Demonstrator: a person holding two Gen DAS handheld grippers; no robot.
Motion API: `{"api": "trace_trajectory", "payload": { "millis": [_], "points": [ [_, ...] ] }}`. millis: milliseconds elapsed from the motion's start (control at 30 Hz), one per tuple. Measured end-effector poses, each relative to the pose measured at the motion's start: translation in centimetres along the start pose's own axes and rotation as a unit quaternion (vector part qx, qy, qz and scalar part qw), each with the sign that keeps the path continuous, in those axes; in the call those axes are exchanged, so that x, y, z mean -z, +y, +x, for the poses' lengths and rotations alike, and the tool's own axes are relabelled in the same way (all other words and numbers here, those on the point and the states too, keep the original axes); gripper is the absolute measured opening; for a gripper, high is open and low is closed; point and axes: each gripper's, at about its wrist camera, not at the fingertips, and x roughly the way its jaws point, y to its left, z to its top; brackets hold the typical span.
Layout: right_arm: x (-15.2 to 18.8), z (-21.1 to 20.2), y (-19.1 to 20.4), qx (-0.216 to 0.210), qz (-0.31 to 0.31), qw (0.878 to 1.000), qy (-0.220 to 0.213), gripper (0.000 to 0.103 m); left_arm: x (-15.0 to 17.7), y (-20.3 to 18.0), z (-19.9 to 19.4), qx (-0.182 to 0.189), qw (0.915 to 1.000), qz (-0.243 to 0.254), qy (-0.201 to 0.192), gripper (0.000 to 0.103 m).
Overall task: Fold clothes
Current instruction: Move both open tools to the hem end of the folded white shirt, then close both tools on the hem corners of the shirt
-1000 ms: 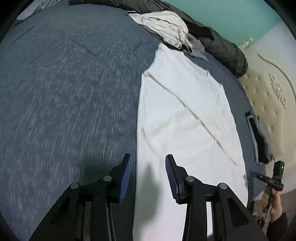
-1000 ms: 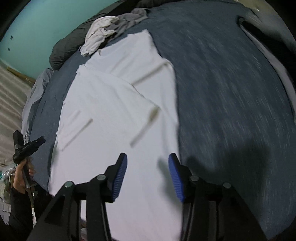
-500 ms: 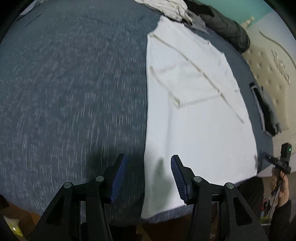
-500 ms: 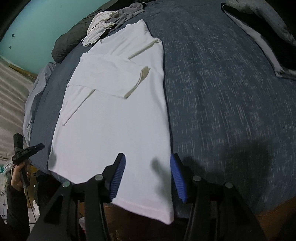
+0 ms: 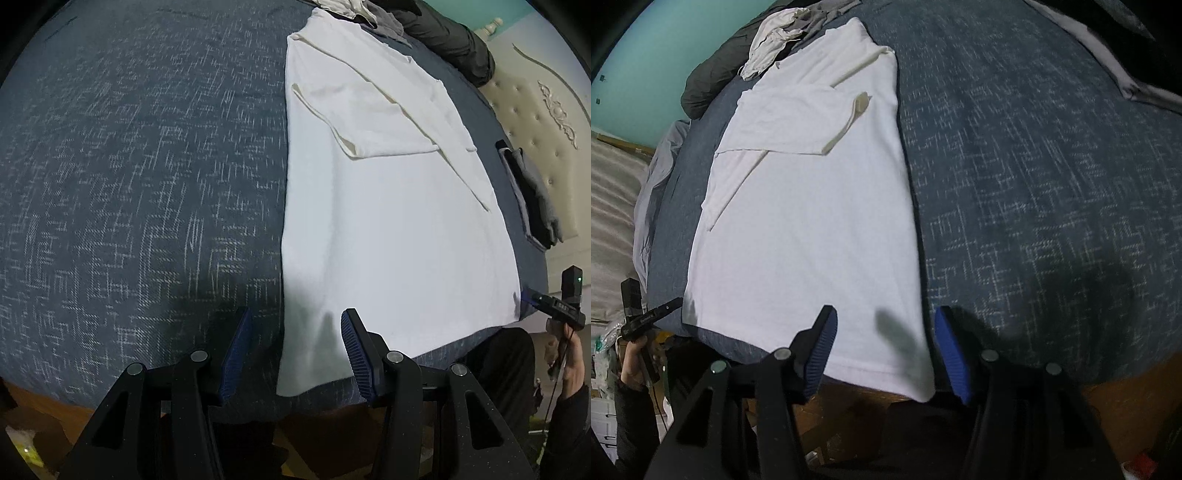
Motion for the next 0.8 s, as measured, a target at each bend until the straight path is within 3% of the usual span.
{"api": "trace_trajectory", "payload": {
  "millis": [367, 800],
  "points": [
    [0.2, -0.1, -1.0, 0.011, 0.021, 1.000, 0.004, 0.056, 1.5, -0.5, 0.1, 0.011, 0.9999, 0.008, 0.001, 0.054],
    [1.1, 1.3, -0.4, -0.009, 0.006, 0.999, 0.032, 0.053, 2.2, -0.4, 0.5, 0.009, 0.9998, 0.017, 0.004, 0.053]
  ]
}}
